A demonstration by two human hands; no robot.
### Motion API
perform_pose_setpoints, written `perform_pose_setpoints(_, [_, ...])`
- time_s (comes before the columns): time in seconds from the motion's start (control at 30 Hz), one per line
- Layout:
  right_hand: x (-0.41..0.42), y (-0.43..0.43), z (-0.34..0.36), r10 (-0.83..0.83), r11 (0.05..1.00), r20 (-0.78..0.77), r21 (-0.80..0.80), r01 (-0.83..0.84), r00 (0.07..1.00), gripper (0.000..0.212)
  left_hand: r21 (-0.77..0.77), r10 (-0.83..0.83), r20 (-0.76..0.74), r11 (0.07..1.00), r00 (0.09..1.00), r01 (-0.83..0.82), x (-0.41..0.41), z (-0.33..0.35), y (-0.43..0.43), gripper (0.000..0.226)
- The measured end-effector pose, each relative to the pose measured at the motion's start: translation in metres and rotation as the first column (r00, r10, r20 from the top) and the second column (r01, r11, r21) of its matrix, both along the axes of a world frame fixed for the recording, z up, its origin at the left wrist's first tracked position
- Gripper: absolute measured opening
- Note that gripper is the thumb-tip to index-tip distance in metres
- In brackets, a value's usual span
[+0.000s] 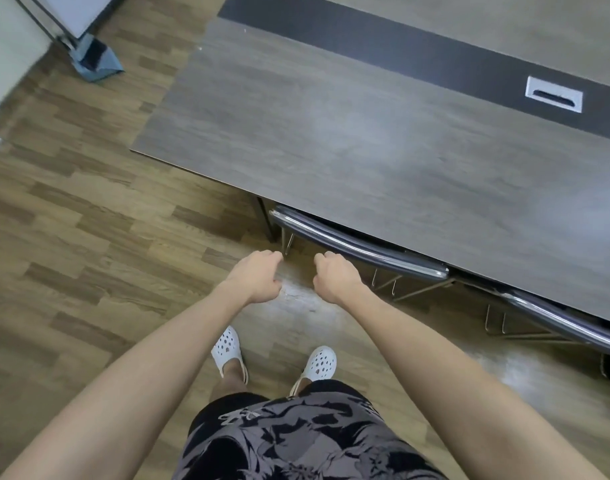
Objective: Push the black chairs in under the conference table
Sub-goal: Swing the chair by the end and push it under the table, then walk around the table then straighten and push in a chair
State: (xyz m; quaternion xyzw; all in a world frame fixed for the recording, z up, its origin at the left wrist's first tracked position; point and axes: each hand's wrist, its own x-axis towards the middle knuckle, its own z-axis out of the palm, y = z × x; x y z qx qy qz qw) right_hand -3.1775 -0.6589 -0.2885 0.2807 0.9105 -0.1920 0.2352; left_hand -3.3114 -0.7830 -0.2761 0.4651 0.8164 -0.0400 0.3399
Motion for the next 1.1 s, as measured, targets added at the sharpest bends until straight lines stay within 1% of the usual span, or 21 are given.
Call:
perform_pose_setpoints(0.07, [-0.014,-0.008,0.001,0.009,1.0,-0.01,0.007,-0.008,1.0,0.025,0.007,0.0,-0.004,1.0,1.0,0.0,-0.013,0.0,-0.005,0.049])
perform_pose_setpoints(0.13, [-0.032,-0.015,0.0,0.007,1.0,-0.008,-0.002,-0.007,1.0,0.026,0.038,-0.009,0.008,0.999,1.0,0.008,-0.032,0.0,-0.009,0.058])
perform_pose_setpoints(0.2, [-0.051,-0.024,0.0,-0.014,1.0,0.009,-0.005,0.014,1.0,0.029,0.07,-0.031,0.019,0.997,0.999,0.03,-0.05,0.001,-0.015,0.068])
perform_pose_setpoints(0.3, [-0.082,-0.041,-0.002,-0.068,0.997,0.053,-0.019,0.069,0.996,0.03,0.06,-0.086,0.048,0.995,0.995,0.083,-0.082,0.003,-0.027,0.071])
perform_pose_setpoints(0.43, [-0.133,-0.057,-0.003,-0.134,0.99,0.034,-0.033,0.135,0.99,0.032,0.052,-0.167,0.023,0.985,0.986,0.166,-0.135,0.005,-0.038,0.069])
perform_pose_setpoints(0.57, [-0.18,-0.08,0.0,-0.207,0.976,0.049,-0.052,0.209,0.977,0.051,0.021,-0.209,-0.005,0.978,0.978,0.209,-0.184,0.006,-0.048,0.065])
perform_pose_setpoints(0.6, [-0.19,-0.085,0.0,-0.213,0.975,0.059,-0.053,0.216,0.975,0.052,0.005,-0.224,-0.011,0.974,0.974,0.224,-0.194,0.005,-0.049,0.064])
perform_pose_setpoints(0.67, [-0.204,-0.092,0.0,-0.237,0.969,0.068,-0.055,0.241,0.969,0.05,-0.007,-0.236,-0.007,0.972,0.972,0.235,-0.212,0.003,-0.051,0.062])
perform_pose_setpoints(0.83, [-0.22,-0.098,0.001,-0.288,0.954,0.057,-0.063,0.292,0.956,0.045,0.034,-0.255,-0.01,0.966,0.967,0.255,-0.238,0.002,-0.043,0.061])
perform_pose_setpoints(1.1, [-0.27,-0.077,0.006,-0.283,0.956,0.059,-0.068,0.286,0.957,0.035,0.043,-0.274,-0.01,0.961,0.962,0.274,-0.284,0.006,-0.014,0.052])
